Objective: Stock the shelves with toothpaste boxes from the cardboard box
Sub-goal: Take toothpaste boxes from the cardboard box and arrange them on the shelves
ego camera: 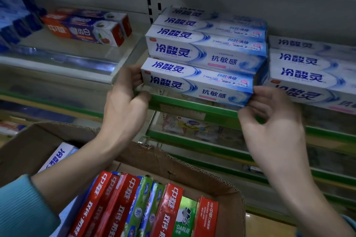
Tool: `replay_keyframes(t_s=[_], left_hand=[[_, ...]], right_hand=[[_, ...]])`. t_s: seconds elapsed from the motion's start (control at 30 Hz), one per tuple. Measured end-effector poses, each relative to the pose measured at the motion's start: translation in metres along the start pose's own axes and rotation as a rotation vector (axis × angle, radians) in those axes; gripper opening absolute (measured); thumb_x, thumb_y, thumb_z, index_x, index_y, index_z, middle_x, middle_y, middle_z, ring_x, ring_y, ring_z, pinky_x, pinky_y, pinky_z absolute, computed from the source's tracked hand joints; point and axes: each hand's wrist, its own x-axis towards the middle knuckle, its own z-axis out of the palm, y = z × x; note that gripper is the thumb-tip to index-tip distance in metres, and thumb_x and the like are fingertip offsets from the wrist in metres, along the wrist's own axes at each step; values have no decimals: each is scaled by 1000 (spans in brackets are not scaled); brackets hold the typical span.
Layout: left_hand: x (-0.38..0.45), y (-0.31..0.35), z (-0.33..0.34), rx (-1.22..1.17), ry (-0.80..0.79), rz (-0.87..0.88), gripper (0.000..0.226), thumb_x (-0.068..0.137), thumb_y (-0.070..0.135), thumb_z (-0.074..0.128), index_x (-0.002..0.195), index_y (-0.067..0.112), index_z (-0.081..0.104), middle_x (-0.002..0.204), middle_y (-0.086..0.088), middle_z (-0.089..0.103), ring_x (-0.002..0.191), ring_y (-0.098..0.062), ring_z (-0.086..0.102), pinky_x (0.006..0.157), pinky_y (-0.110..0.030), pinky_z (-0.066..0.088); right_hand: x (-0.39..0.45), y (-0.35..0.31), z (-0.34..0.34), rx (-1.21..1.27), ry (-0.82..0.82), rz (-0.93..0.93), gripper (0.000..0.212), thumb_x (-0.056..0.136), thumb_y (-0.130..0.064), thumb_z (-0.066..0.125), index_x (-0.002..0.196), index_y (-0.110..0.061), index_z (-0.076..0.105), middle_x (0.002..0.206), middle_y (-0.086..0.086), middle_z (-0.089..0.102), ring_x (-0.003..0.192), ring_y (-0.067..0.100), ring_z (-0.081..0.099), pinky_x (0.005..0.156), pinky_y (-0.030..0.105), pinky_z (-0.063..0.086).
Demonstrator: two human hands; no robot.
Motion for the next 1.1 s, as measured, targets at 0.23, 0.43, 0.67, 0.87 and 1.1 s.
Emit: replay_keyframes(t_s=[0.23,0.43,0.67,0.87,1.1], left_hand=[[-10,5,-20,47,-73,-40,56,82,18,58,137,30,57,131,14,65,127,-5,56,111,-42,46],[-46,12,-65,148,22,-104,65,82,35,61,145,24,53,138,10,60,130,-9,54,113,-44,43],[-101,6,-152,375,75,-252,57,89,39,60,144,28,51,138,8,61,126,-11,56,109,-45,46],[-132,-24,-206,456,78,-435,56,95,42,63,146,25,49,144,1,56,129,-20,55,107,-48,46],[-124,-83,-224,497,-75,-623,52,95,33,67,143,20,51,141,-6,59,127,-27,55,95,-39,46]], right_hand=[[-1,-3,-5,68,-15,68,36,85,-21,62,121,-20,59,112,-6,67,104,4,64,98,35,52],[-43,-29,2,65,-30,-27,39,89,-14,59,124,-30,55,127,-7,53,119,3,50,103,28,40],[-102,-65,31,34,-336,-26,37,90,-14,59,125,-27,57,125,-10,51,120,6,52,108,35,43],[-149,-83,66,-90,-656,30,40,95,-22,55,134,-31,48,129,-17,44,117,-5,47,100,19,40],[-188,-75,139,-195,-767,151,40,96,-26,53,135,-26,45,117,-14,41,114,2,44,89,15,30]])
